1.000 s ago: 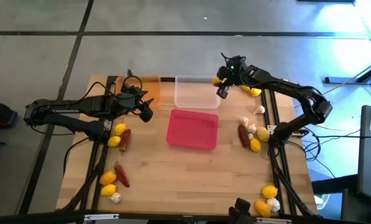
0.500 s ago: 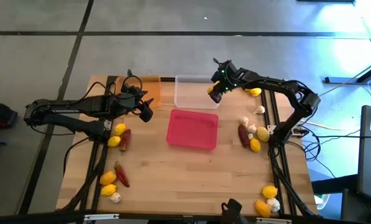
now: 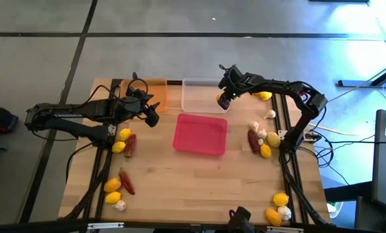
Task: Sort produce into baskets
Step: Put the yellow lemon in the transparent bin
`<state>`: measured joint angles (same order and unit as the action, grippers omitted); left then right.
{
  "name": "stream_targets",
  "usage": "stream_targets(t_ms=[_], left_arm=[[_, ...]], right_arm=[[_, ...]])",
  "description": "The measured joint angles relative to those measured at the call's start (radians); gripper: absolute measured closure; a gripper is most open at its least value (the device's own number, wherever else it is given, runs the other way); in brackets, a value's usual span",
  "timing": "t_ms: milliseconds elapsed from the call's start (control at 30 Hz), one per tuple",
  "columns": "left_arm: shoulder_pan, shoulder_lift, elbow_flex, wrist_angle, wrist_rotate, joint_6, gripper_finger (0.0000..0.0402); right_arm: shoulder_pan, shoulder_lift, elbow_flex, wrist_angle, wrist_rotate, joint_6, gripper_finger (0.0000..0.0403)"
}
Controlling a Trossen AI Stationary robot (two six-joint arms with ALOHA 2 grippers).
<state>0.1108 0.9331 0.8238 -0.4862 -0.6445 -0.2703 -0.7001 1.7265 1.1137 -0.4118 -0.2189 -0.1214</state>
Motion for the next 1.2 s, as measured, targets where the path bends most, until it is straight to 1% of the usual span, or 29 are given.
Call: stream_targets(t_ms=[67,167,233,333,433,600,733,867,1067,1200], left_arm=[[0.0,0.0,0.0,0.0,0.0,0.0,0.0198],[0.0,0.0,0.0,0.0,0.0,0.0,0.0198],[0.0,0.0,0.0,0.0,0.0,-0.002,0.0198],[0.0,0.0,0.0,0.0,0.0,-0.004,0.0198],[0.0,0.0,0.0,0.0,0.0,-0.009,0.0198],[0.0,0.0,0.0,0.0,0.0,-0.011,0.0198],[0.0,0.0,0.0,0.0,0.0,-0.011,0.0198],[0.0,0.0,0.0,0.0,0.0,-0.011,0.0198],[0.0,0.0,0.0,0.0,0.0,-0.011,0.0198],[0.0,0.0,0.0,0.0,0.0,-0.011,0.0198]], right_arm=[[-0.001,-0.008,0.0,-0.007,0.011,-0.019,0.0171],[-0.001,-0.049,0.0,-0.023,0.06,-0.045,0.014],[-0.001,-0.083,0.0,-0.036,0.097,-0.064,0.0126],[-0.001,-0.132,0.0,-0.05,0.122,-0.069,0.0114],[-0.001,-0.169,0.0,-0.069,0.165,-0.095,0.0112],[-0.023,-0.22,0.0,-0.125,0.344,-0.141,0.0118],[-0.083,-0.224,0.0,-0.208,0.438,-0.146,0.012],[-0.158,-0.218,0.0,-0.277,0.481,-0.134,0.0121],[-0.247,-0.213,0.0,-0.304,0.471,-0.089,0.0121],[-0.279,-0.173,0.0,-0.304,0.47,-0.088,0.0121]])
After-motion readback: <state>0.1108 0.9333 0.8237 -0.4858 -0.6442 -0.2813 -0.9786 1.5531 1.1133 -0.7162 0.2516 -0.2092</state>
